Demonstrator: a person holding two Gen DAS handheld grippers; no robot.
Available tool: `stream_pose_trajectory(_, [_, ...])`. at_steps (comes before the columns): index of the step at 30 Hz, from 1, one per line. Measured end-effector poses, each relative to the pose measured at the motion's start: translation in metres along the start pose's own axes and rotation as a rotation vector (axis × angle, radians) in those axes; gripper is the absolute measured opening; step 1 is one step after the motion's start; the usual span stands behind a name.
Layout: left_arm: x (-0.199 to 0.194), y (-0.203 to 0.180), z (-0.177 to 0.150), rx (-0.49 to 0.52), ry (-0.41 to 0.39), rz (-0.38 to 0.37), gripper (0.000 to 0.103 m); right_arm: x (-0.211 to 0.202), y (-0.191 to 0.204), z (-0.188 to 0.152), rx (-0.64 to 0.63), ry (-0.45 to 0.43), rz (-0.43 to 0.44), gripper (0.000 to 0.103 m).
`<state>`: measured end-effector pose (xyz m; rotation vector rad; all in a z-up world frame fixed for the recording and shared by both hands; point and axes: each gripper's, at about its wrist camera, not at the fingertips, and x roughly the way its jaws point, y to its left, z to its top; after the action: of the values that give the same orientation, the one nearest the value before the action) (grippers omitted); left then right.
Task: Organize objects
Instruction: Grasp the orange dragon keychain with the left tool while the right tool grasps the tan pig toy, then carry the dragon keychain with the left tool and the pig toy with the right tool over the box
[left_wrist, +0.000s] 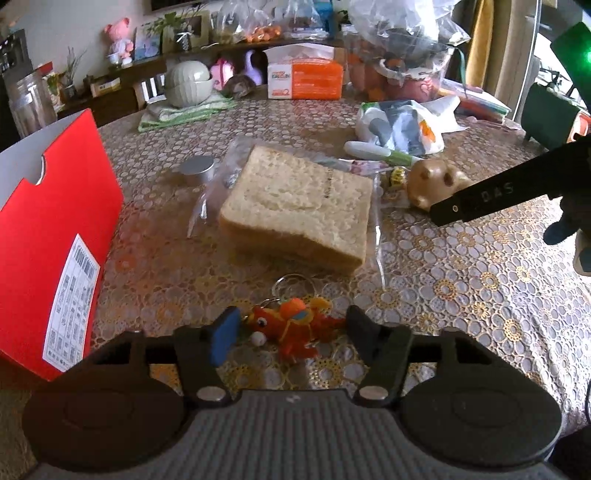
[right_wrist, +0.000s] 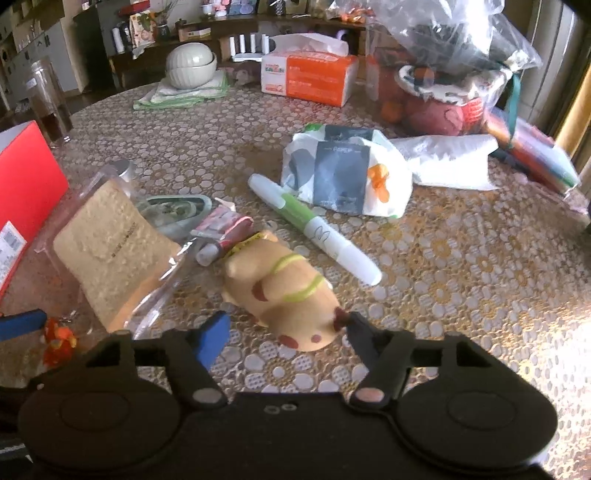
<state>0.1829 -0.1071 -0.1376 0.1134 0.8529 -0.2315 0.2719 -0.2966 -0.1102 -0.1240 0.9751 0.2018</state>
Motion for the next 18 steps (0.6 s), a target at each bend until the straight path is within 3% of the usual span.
stream_pose_trajectory(3, [0.0,0.001,0.0,0.0,0.002,-0.001,0.06,-0.002,-0.002,-0.002,0.008,0.001,-0.007,0.043])
stream_pose_trajectory(6, [-0.001,0.002,0.0,-0.003,0.002,-0.009,0.06,-0.007,0.0,-0.005,0.006,-0.008,-0.016,0.04])
stream_pose_trajectory(18, [-0.026,0.016,-0.009,-0.069,-0.006,-0.045,0.059,-0.061,0.021,-0.03,0.043,-0.048,0.063,0.037])
